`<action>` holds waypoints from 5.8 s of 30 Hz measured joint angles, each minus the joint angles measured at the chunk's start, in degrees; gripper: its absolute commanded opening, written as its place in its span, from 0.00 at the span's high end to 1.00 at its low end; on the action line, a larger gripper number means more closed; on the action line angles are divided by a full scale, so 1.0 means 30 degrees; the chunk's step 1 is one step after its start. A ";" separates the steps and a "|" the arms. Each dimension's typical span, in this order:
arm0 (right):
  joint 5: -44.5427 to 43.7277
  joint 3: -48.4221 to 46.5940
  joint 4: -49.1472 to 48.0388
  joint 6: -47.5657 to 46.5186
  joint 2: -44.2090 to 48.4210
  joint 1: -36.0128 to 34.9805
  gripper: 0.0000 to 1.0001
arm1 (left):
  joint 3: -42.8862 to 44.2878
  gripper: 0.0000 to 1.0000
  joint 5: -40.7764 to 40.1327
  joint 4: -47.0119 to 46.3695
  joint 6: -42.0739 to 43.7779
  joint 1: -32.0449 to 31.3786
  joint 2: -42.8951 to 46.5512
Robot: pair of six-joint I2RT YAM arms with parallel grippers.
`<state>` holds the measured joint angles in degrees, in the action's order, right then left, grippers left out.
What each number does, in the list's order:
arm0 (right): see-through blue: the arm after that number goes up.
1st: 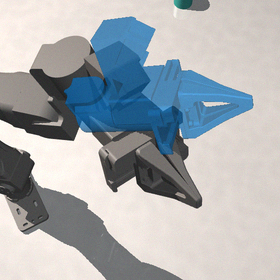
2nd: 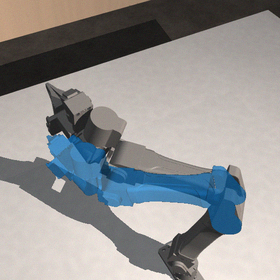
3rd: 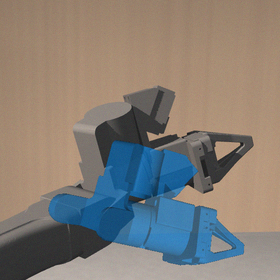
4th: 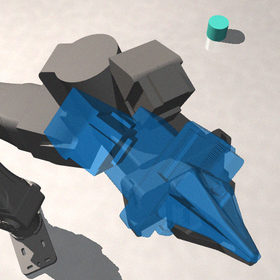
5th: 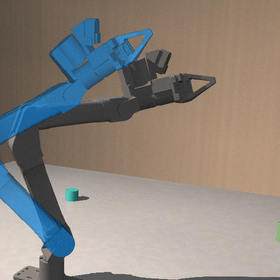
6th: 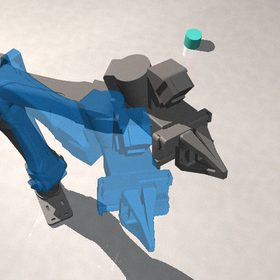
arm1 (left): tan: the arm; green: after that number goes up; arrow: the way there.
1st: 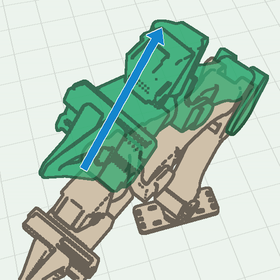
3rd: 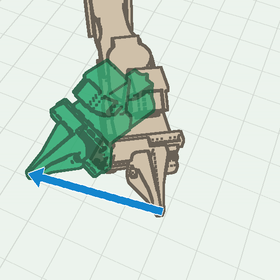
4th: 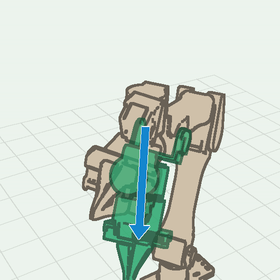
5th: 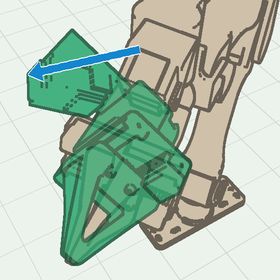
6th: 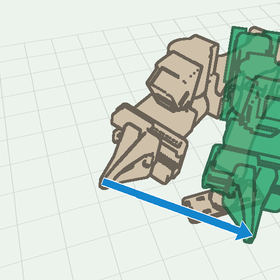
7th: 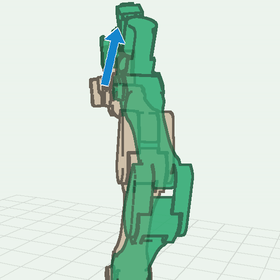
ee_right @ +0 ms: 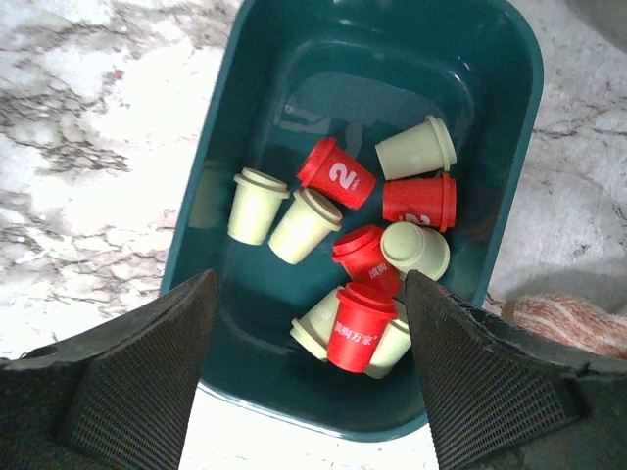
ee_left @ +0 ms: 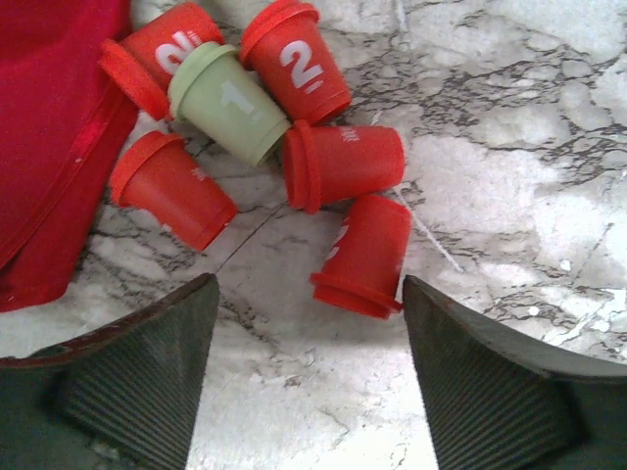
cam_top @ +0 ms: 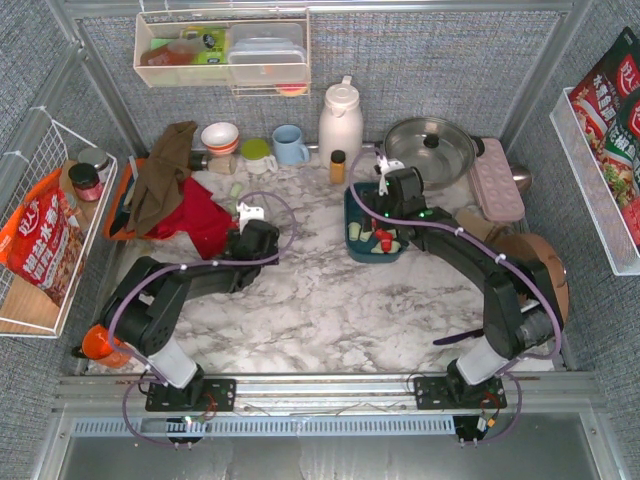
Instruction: Mix the coffee capsules in the storage basket
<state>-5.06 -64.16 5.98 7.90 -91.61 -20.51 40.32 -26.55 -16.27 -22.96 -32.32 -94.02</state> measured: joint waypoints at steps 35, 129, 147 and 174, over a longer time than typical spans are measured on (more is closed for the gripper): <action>0.5071 0.0109 0.0758 0.2004 0.2878 -0.2084 0.19 | -0.3570 0.67 1.0695 -0.5654 0.4197 -0.0306 0.3599; 0.2448 0.2222 -0.1749 0.1880 0.2812 0.0262 0.21 | 0.5450 0.46 -0.1464 0.2994 -0.2943 0.0466 -0.4597; 0.6324 0.1137 -0.0590 0.2091 0.3861 -0.0670 0.24 | -0.2681 0.61 0.6754 -0.6353 0.3381 -0.1865 0.2565; 1.0171 -0.0117 0.3774 -0.0656 0.2900 -0.4743 0.54 | -0.6994 0.58 1.5912 -2.2688 1.0156 -0.4823 0.1530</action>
<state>25.45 -64.51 17.30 5.93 -82.91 -34.74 19.33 21.19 -84.33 7.51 -46.78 -89.43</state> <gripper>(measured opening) 0.538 0.524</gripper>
